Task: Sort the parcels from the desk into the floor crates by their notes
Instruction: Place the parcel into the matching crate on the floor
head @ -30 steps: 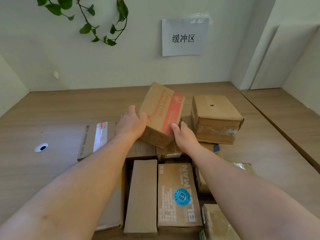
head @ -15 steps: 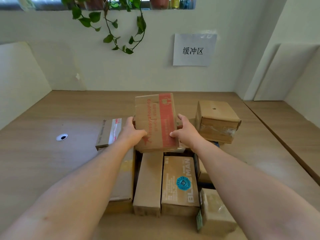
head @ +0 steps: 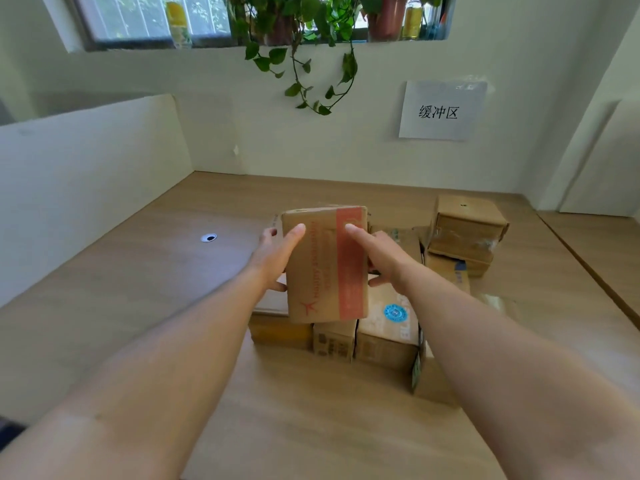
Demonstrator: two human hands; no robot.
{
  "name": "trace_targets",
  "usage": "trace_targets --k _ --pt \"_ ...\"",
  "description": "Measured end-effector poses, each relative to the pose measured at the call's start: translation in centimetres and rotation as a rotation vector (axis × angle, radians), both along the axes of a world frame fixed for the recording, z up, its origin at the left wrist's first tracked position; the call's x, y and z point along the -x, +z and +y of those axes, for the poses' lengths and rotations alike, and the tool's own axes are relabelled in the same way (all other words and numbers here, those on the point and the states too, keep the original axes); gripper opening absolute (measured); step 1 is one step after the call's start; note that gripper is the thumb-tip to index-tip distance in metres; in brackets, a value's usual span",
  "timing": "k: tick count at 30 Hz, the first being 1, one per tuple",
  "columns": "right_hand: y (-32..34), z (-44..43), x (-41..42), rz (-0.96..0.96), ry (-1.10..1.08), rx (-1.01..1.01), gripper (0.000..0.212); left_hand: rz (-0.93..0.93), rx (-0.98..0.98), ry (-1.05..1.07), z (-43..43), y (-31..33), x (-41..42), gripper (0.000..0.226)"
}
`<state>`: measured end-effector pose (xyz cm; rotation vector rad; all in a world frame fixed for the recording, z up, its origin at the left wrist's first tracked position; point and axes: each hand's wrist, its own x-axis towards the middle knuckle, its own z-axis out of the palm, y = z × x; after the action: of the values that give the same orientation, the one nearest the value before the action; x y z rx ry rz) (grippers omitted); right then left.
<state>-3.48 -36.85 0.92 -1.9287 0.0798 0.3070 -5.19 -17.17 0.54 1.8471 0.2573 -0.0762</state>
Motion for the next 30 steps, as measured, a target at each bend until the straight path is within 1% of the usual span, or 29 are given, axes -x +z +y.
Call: trace_targets --k 2,3,5,8,10,12,13,15,17,19,22,26,28,30 --pt "0.5 1.0 1.0 -0.01 -0.004 0.004 0.102 0.01 0.007 0.028 0.6 0.6 1.4 0.073" --pt "0.7 1.5 1.4 -0.011 -0.007 0.014 0.104 0.014 0.003 0.052 1.0 0.9 1.8 0.072" --pt "0.8 2.3 1.8 -0.017 -0.012 0.032 0.098 0.011 -0.013 0.107 1.7 1.3 2.4 0.068" --pt "0.8 3.1 2.2 -0.035 -0.023 0.055 0.085 -0.007 -0.034 0.161 2.6 1.7 3.1 0.049" --pt "0.9 3.8 2.3 -0.037 -0.019 0.03 0.064 -0.004 -0.025 0.179 3.4 1.7 3.7 0.038" --pt "1.2 4.9 2.8 -0.046 0.004 0.003 0.044 -0.002 -0.022 0.199 4.6 1.5 4.6 0.033" --pt "1.4 5.6 3.2 -0.055 0.028 0.006 0.042 -0.001 -0.026 0.209 5.3 1.5 5.1 0.034" --pt "1.7 7.6 4.0 -0.074 0.078 0.014 0.047 0.006 -0.046 0.22 7.0 1.6 6.4 0.05" --pt "2.1 9.8 4.9 -0.078 0.135 0.018 0.067 0.02 -0.077 0.223 9.1 1.7 8.0 0.07" --pt "2.3 12.2 5.8 -0.075 0.207 0.055 0.084 0.047 -0.101 0.225 11.7 1.8 9.7 0.082" --pt "2.0 16.3 6.9 -0.056 0.32 0.097 0.092 0.067 -0.141 0.219 16.0 1.8 12.5 0.086" --pt "1.8 22.6 9.2 -0.039 0.471 0.146 0.092 0.09 -0.209 0.196 22.1 1.9 16.7 0.086" --pt "1.7 26.4 10.7 -0.049 0.554 0.171 0.092 0.095 -0.206 0.215 25.7 1.8 19.3 0.084" --pt "1.4 30.2 12.3 -0.063 0.612 0.188 0.088 0.09 -0.137 0.276 29.2 1.5 22.0 0.076"
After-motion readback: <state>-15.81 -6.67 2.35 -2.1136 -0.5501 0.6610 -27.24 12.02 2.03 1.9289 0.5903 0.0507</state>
